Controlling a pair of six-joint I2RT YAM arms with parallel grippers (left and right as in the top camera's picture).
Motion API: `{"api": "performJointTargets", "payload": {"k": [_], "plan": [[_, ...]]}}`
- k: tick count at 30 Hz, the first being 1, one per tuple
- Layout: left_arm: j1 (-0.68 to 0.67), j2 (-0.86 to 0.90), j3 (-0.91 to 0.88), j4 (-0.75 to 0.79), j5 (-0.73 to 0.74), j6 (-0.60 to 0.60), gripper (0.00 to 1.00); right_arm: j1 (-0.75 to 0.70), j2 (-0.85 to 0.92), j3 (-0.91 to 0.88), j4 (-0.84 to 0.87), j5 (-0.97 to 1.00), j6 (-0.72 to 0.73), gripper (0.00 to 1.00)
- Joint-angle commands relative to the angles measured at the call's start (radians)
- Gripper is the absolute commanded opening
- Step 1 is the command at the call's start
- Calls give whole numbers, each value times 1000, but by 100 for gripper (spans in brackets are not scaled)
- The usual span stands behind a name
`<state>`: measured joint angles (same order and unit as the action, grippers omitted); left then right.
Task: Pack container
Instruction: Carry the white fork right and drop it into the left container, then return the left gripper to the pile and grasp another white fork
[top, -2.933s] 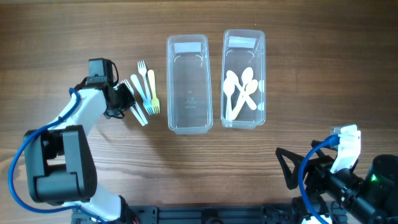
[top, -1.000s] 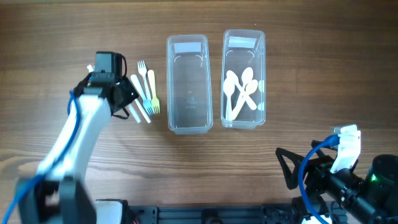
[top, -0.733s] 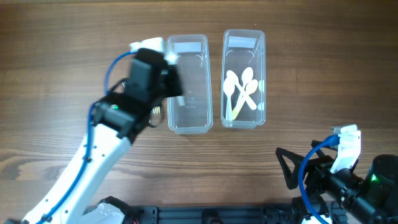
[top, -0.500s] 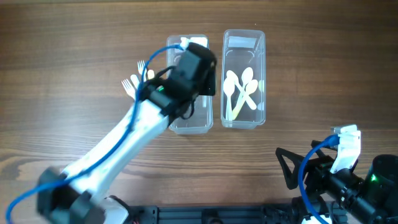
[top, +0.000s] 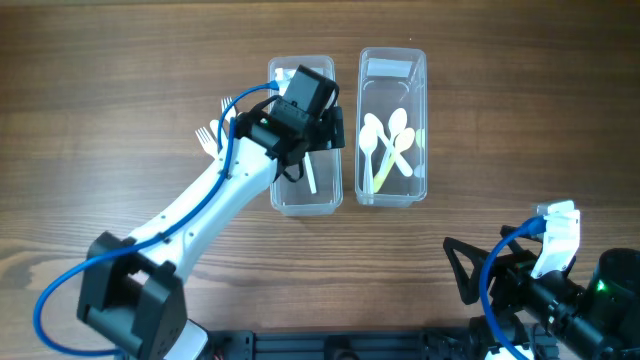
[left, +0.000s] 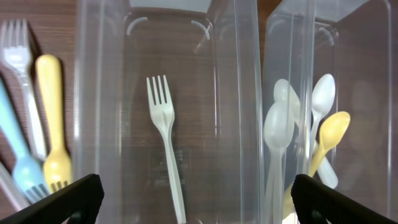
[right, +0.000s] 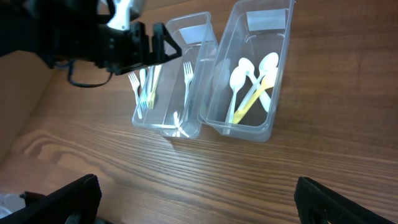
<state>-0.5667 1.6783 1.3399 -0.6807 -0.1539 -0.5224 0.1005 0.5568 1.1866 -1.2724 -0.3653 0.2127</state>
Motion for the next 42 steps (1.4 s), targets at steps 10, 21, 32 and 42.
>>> {"api": "performJointTargets", "payload": {"k": [10,21,32,42], "plan": [[281,-154,-143,-30,62,-39,86,3,-4,2,0,10,13,100],[452,-149,-457,174,120,-90,81,3,-4,2,0,10,13,100],[466,45,-413,244,120,-193,62,3,-4,2,0,10,13,100],[475,166,-298,235,119,-193,49,3,-4,2,0,10,13,100]]}}
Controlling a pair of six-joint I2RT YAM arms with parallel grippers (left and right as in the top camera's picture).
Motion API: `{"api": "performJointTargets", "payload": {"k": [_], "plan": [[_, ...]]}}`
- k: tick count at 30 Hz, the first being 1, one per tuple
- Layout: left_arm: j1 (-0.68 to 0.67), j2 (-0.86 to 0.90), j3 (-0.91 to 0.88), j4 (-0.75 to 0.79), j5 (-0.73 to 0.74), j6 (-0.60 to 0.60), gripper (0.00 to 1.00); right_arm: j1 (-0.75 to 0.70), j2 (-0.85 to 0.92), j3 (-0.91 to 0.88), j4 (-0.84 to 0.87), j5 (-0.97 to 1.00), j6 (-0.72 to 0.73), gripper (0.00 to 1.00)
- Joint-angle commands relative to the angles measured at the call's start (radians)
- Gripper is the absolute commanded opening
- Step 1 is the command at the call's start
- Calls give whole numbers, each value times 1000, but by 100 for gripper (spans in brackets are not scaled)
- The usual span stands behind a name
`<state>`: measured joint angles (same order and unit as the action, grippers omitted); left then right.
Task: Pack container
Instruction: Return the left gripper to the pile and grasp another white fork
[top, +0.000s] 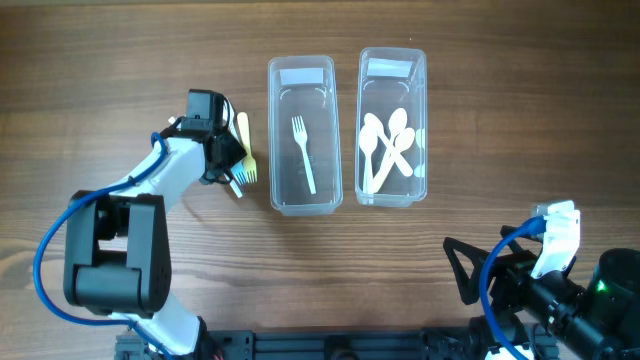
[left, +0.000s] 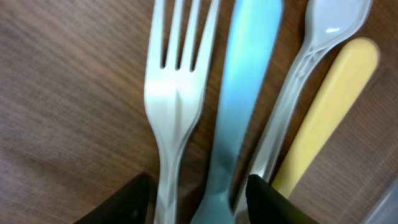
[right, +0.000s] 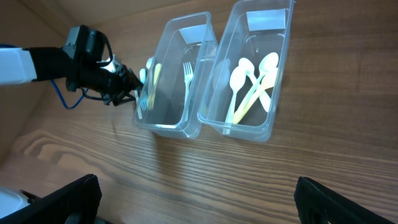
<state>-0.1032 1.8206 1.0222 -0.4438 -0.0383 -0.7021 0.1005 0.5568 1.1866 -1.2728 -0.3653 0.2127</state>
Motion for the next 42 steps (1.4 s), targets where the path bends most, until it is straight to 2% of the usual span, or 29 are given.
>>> {"api": "performJointTargets", "payload": {"k": [1,3,12,31,37,42], "plan": [[15,24,20,-1,4,-13,45,3,-4,2,0,10,13,100],[27,24,20,-4,4,-13,38,3,-4,2,0,10,13,100],[57,24,20,-23,4,-9,40,3,-4,2,0,10,13,100],[57,57,20,-23,4,-10,24,3,-4,2,0,10,13,100],[55,104,22,-50,3,-10,25,3,-4,2,0,10,13,100],[55,104,22,-97,-50,-4,15,3,-4,2,0,10,13,100]]}}
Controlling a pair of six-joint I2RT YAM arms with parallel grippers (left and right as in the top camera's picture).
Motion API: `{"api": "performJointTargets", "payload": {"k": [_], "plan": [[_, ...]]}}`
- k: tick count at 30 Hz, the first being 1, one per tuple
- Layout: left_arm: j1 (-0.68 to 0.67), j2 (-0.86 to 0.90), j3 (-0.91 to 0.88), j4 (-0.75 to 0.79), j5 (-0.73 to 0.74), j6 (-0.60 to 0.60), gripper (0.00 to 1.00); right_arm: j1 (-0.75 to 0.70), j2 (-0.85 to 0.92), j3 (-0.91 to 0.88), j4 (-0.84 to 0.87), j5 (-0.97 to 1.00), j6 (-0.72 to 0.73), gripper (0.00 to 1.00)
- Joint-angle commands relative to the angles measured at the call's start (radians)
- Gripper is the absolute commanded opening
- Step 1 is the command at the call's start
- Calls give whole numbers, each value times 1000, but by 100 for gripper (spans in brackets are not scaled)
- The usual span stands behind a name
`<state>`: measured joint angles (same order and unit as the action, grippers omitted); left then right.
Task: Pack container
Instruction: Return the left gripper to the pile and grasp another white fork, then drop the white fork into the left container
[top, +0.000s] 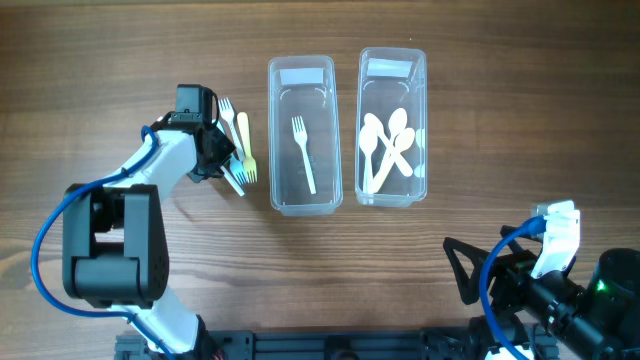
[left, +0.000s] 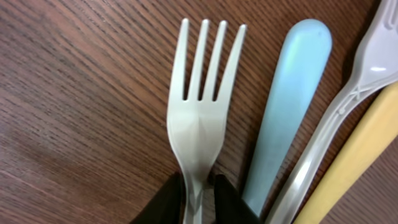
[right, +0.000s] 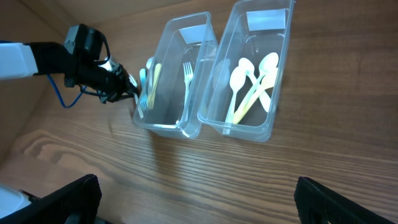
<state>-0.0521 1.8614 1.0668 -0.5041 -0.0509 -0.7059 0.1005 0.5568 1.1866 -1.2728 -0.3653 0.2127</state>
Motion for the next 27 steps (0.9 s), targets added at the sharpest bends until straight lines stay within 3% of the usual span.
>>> {"api": "performJointTargets", "payload": {"k": [1,4,19,22,27], "plan": [[4,63,-23,-44,-40,13,12,3,-4,2,0,10,13,100],[4,63,-23,-71,-48,18,4,3,-4,2,0,10,13,100],[-8,11,233,-428,-175,74,4,3,-4,2,0,10,13,100],[-55,-65,275,-435,-175,74,4,3,-4,2,0,10,13,100],[-256,-179,407,-378,-179,212,4,3,-4,2,0,10,13,100]]}}
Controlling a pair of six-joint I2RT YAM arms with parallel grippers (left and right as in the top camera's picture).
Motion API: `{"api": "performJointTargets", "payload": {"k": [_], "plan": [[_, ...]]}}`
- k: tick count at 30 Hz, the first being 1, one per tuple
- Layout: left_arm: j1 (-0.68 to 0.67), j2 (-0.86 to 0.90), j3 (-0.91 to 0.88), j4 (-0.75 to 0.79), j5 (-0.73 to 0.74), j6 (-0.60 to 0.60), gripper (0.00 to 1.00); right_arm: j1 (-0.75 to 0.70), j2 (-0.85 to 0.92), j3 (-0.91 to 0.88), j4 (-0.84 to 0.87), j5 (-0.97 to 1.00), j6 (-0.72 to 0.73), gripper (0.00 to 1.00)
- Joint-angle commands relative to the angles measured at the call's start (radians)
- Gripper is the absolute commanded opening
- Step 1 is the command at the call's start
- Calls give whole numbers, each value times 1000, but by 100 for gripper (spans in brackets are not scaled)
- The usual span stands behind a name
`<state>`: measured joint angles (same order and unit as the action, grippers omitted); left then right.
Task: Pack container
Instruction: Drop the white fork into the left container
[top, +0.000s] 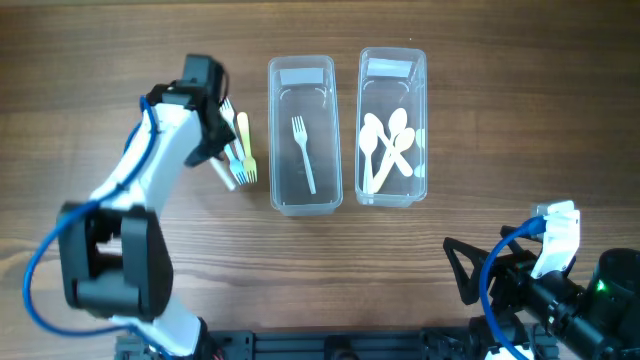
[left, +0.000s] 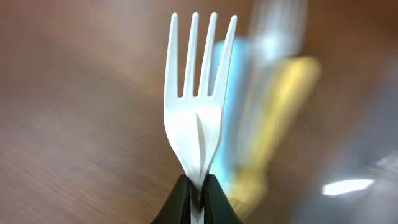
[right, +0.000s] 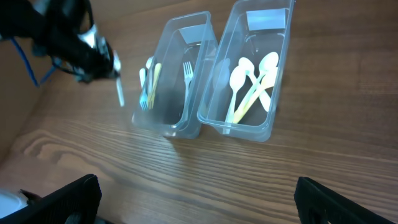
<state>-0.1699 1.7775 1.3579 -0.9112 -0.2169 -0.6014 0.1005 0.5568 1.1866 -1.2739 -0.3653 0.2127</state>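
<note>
My left gripper (left: 198, 186) is shut on the handle of a white plastic fork (left: 198, 118), tines pointing away, held above the table. Below it, blurred, lie a blue fork (left: 239, 93) and a yellow fork (top: 243, 143), just left of the left clear container (top: 274, 130). That container holds one white fork (top: 303, 155). The right clear container (top: 424, 120) holds several white spoons (top: 385, 140) and a yellow one. My right gripper (right: 196, 205) stands open over bare wood near the front right.
The two containers stand side by side at the back middle of the wooden table (top: 480, 150). The left arm (top: 150, 160) stretches from the front left to the forks. A cardboard wall (right: 25, 74) shows at the left in the right wrist view.
The left gripper, shut on the white fork lying on the table, now holds it raised off the wood above the other forks. The right arm has not moved.
My left gripper was open above the left container, with a white fork lying inside. Then it was open low over the loose forks left of that container. Then it was shut on the white fork's handle, and now it holds that fork in the air.
</note>
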Motion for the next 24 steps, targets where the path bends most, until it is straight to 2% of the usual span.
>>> {"api": "performJointTargets", "payload": {"k": [1,3,7,13,14,15,17,18,22,24], "plan": [[-177,-95,152,29,-13,128,4,3,-4,2,1,10,13,100],[-270,-92,222,36,-17,154,4,3,-4,2,1,10,13,100],[-351,-84,241,63,-19,222,4,3,-4,2,1,10,13,100],[-361,15,240,26,48,228,6,3,-4,2,1,10,13,100],[-364,30,240,25,48,228,35,3,-4,2,1,10,13,100],[-365,34,240,24,48,227,53,3,-4,2,1,10,13,100],[-365,27,241,24,48,227,80,3,-4,2,1,10,13,100],[-364,15,241,22,47,222,88,3,-4,2,1,10,13,100],[-314,-70,240,0,32,121,85,3,-4,2,1,10,13,100],[-261,-103,240,-43,33,117,81,3,-4,2,1,10,13,100]]}}
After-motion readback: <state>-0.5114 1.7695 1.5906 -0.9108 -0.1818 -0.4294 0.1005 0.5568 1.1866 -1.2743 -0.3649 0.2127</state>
